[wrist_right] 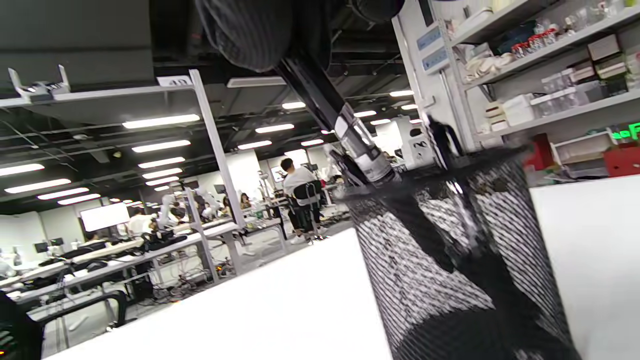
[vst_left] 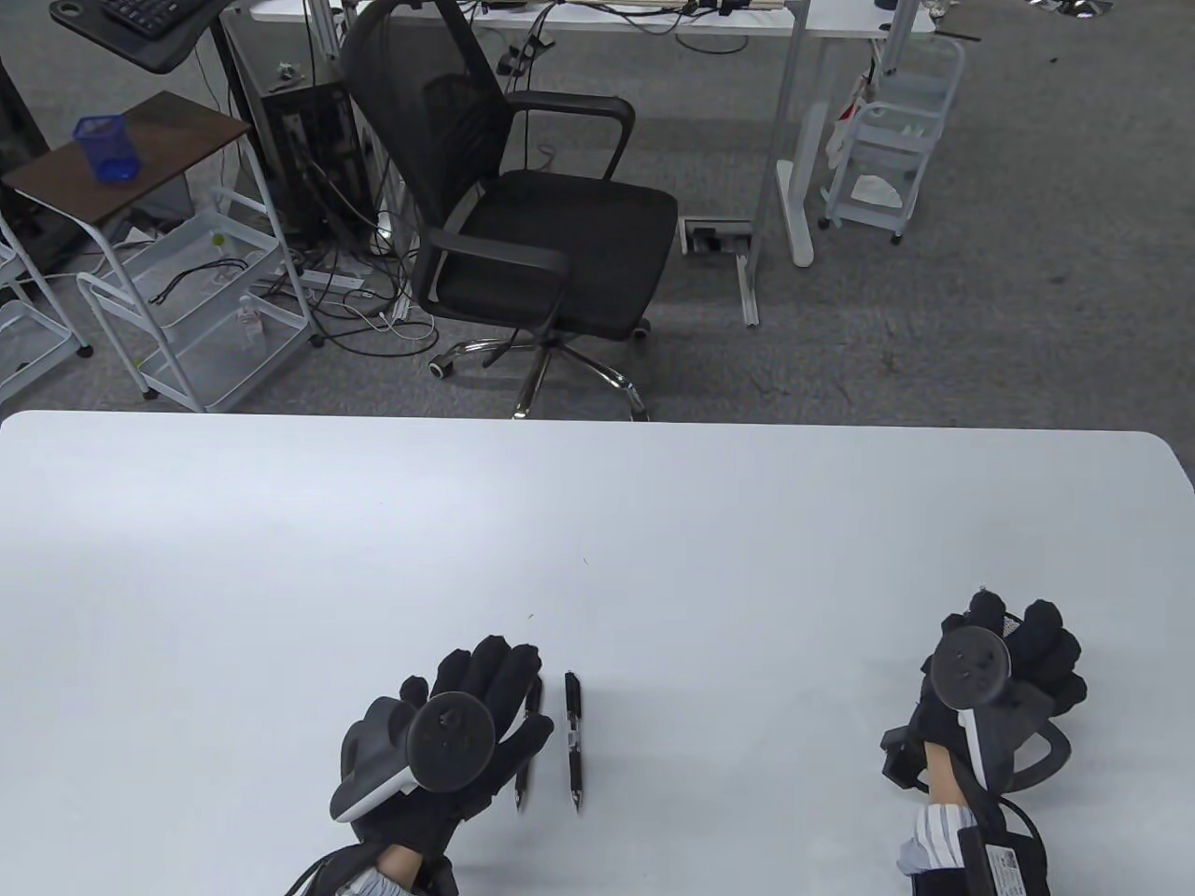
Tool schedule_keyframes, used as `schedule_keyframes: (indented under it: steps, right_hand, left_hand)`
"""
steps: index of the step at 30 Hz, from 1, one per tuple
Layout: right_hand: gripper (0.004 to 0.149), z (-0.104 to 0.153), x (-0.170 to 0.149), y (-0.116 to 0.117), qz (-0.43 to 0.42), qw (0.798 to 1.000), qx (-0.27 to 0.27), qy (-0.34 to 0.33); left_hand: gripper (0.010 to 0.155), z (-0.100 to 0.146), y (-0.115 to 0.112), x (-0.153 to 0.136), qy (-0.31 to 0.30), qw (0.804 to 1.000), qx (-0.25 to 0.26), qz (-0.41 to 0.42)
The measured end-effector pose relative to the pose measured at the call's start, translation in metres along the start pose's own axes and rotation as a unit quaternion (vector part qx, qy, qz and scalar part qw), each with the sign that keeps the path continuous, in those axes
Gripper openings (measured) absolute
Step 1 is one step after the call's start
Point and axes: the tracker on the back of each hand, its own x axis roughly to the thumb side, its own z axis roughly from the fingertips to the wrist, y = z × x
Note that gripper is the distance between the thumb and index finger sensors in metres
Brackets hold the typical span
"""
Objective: Press to open click pens
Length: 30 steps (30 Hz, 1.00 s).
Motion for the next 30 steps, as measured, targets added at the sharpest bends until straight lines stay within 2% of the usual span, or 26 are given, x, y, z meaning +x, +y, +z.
schedule_keyframes:
  steps: [5,8,12,16,20,24,29,30]
  right_hand:
    - [0.048,0.009,0.021,-0.031,-0.024,0.999,-0.017,-0.04]
    - [0.048,0.02,0.039,-0.052,-0.069,0.994,-0.019,-0.077]
    - [0.048,0.042,0.068,-0.074,-0.16,0.979,-0.012,-0.129]
    - [0.048,0.07,0.098,-0.09,-0.281,0.944,0.012,-0.173]
    - [0.047,0.093,0.119,-0.091,-0.376,0.906,0.045,-0.188]
    - [0.048,0.11,0.128,-0.08,-0.46,0.866,0.079,-0.177]
    - [0.047,0.125,0.131,-0.053,-0.564,0.8,0.15,-0.142]
    - [0.047,0.126,0.132,-0.048,-0.573,0.792,0.16,-0.138]
  left_hand:
    - [0.067,0.002,0.001,0.001,-0.006,1.0,0.003,0.005]
    - [0.067,0.002,0.001,0.001,-0.008,1.0,0.003,0.006]
    - [0.067,0.002,0.0,0.002,-0.01,1.0,0.003,0.004]
    - [0.067,0.002,-0.001,0.002,-0.01,1.0,0.003,0.004]
    - [0.067,0.003,-0.001,0.002,-0.009,1.0,0.003,0.0]
    - [0.067,0.003,-0.002,0.002,-0.01,1.0,0.003,0.0]
    - [0.067,0.004,0.0,0.001,-0.011,1.0,0.009,0.005]
    - [0.067,0.004,0.001,0.001,-0.012,1.0,0.01,0.006]
